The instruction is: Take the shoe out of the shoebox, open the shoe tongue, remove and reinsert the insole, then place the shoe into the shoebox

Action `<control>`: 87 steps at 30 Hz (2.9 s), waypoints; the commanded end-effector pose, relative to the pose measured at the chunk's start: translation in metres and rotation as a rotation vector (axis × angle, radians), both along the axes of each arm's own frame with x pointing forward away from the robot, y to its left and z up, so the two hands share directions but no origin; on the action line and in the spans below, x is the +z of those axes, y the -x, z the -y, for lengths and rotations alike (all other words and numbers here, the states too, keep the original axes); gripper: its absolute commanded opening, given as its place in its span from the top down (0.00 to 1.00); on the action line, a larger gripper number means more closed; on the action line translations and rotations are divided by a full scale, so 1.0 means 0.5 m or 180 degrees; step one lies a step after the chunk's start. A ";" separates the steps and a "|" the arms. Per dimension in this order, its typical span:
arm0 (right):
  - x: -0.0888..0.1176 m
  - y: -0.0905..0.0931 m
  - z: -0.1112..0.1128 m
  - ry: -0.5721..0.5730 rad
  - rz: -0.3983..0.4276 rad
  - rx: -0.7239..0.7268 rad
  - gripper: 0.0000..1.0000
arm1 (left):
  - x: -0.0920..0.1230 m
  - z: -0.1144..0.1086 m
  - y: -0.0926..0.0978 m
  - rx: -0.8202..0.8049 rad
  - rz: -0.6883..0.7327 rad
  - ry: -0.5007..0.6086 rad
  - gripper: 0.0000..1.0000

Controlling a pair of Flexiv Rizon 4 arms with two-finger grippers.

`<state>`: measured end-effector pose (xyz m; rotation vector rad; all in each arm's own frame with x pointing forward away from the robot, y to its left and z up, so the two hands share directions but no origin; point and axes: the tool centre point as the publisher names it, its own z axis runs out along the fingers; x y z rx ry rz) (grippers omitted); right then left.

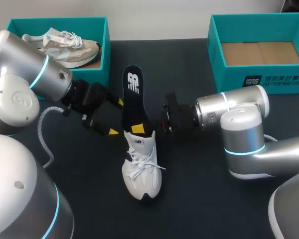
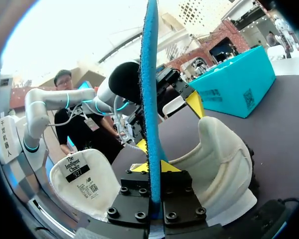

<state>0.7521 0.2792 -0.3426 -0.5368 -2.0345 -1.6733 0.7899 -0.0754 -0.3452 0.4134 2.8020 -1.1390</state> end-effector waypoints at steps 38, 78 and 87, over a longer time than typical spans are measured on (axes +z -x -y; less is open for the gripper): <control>0.002 -0.028 0.029 0.0202 -0.0296 0.0267 1.00 | 0.000 0.000 0.002 0.0002 0.0004 -0.0009 0.00; 0.018 -0.061 0.029 0.0452 -0.0321 0.0500 1.00 | 0.000 0.000 0.002 0.0002 0.0004 -0.0009 0.00; -0.007 -0.006 0.035 0.0566 -0.0602 0.0522 1.00 | 0.000 0.000 0.002 0.0002 0.0004 -0.0009 0.00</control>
